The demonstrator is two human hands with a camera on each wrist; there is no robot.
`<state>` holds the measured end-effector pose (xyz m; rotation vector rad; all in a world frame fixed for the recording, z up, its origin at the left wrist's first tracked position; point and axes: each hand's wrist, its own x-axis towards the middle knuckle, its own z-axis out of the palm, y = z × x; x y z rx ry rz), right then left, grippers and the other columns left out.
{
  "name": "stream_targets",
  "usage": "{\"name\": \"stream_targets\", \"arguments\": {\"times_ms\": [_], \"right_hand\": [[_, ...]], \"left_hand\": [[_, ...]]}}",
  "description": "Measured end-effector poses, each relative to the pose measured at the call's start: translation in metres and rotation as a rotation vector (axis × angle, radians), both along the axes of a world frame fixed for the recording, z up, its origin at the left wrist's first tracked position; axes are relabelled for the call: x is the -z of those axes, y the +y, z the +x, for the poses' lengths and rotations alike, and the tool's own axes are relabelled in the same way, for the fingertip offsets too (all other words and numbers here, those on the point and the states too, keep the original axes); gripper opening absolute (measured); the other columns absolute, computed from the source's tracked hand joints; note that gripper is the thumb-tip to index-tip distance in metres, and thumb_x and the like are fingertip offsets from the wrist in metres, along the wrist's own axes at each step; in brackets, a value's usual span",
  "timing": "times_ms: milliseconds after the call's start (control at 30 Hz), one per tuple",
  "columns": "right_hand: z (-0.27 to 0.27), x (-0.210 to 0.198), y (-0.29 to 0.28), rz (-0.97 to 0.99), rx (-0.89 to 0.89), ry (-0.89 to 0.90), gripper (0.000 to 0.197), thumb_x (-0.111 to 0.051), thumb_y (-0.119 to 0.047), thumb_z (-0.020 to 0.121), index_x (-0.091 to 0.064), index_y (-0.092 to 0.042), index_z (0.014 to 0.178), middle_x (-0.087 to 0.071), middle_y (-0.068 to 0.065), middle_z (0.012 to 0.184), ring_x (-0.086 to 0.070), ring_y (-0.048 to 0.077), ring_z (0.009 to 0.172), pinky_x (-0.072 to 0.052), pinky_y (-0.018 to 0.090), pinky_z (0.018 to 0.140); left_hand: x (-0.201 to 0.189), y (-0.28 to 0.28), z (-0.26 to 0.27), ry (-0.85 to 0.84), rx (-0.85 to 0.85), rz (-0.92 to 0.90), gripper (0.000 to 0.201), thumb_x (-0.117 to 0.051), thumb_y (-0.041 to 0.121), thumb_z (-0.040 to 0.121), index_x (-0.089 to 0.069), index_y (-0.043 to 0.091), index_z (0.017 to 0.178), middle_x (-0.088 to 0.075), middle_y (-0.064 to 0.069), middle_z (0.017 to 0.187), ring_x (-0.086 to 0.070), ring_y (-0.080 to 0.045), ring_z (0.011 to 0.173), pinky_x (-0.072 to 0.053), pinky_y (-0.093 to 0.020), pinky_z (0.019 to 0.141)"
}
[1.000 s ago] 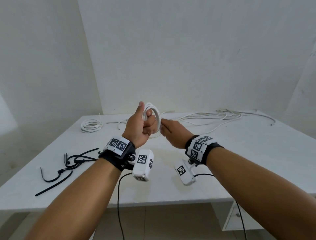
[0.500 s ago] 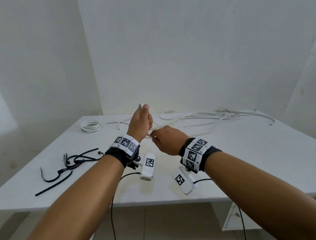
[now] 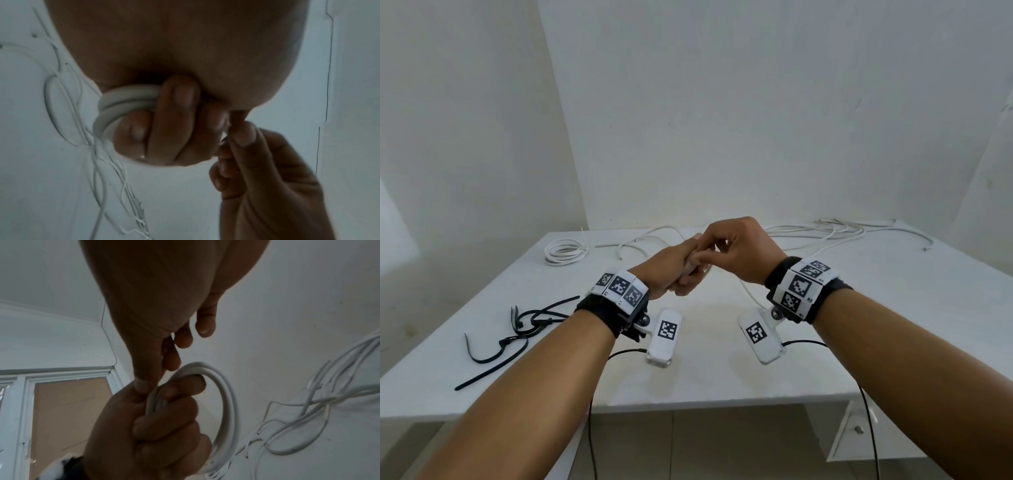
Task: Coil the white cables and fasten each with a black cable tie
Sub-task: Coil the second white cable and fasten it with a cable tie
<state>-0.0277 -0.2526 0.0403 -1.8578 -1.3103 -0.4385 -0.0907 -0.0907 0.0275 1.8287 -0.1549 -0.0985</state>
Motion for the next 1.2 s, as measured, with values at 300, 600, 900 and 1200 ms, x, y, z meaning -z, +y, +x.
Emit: {"name": "stream_targets", "arguments": {"times_ms": [300, 600, 900, 1200], "right_hand": [[-0.003, 0.006, 0.008, 0.216, -0.029, 0.174, 0.012, -0.064, -0.027, 0.094, -0.065, -0.016, 0.089, -0.064, -0.001, 0.095, -0.066, 0.014, 0.084, -0.055, 0.031, 0.073], [-0.006, 0.01, 0.029, 0.427, 0.143, 0.256, 0.015, -0.062, -0.018, 0.09, -0.055, -0.026, 0.078, -0.059, -0.006, 0.068, -0.055, 0.009, 0.059, -0.043, 0.025, 0.063], [-0.006, 0.001, 0.041, 0.38, 0.204, 0.395, 0.009, -0.053, -0.016, 0.09, -0.06, -0.022, 0.087, -0.065, -0.005, 0.077, -0.064, 0.016, 0.066, -0.048, 0.028, 0.056], [-0.013, 0.006, 0.066, 0.322, 0.228, 0.365, 0.022, -0.05, -0.013, 0.092, -0.06, -0.009, 0.073, -0.055, -0.004, 0.062, -0.049, 0.016, 0.056, -0.042, 0.028, 0.054]], "left_hand": [[-0.016, -0.007, -0.009, 0.057, 0.098, -0.285, 0.064, -0.03, 0.08, 0.078, -0.035, 0.019, 0.057, -0.02, 0.007, 0.039, -0.011, -0.008, 0.033, -0.012, -0.019, 0.038], [-0.02, -0.022, 0.001, -0.099, -0.361, -0.222, 0.072, -0.033, 0.069, 0.095, -0.048, 0.016, 0.049, -0.041, -0.004, 0.048, -0.041, -0.021, 0.043, -0.038, -0.032, 0.055], [-0.026, -0.024, 0.003, -0.162, -0.525, -0.138, 0.069, -0.032, 0.067, 0.096, -0.048, 0.011, 0.059, -0.04, 0.001, 0.046, -0.035, -0.018, 0.04, -0.031, -0.028, 0.047], [-0.025, 0.003, -0.005, -0.14, -0.553, -0.189, 0.044, -0.038, 0.045, 0.101, -0.048, 0.011, 0.074, -0.035, -0.001, 0.05, -0.03, -0.016, 0.039, -0.027, -0.024, 0.043]]}}
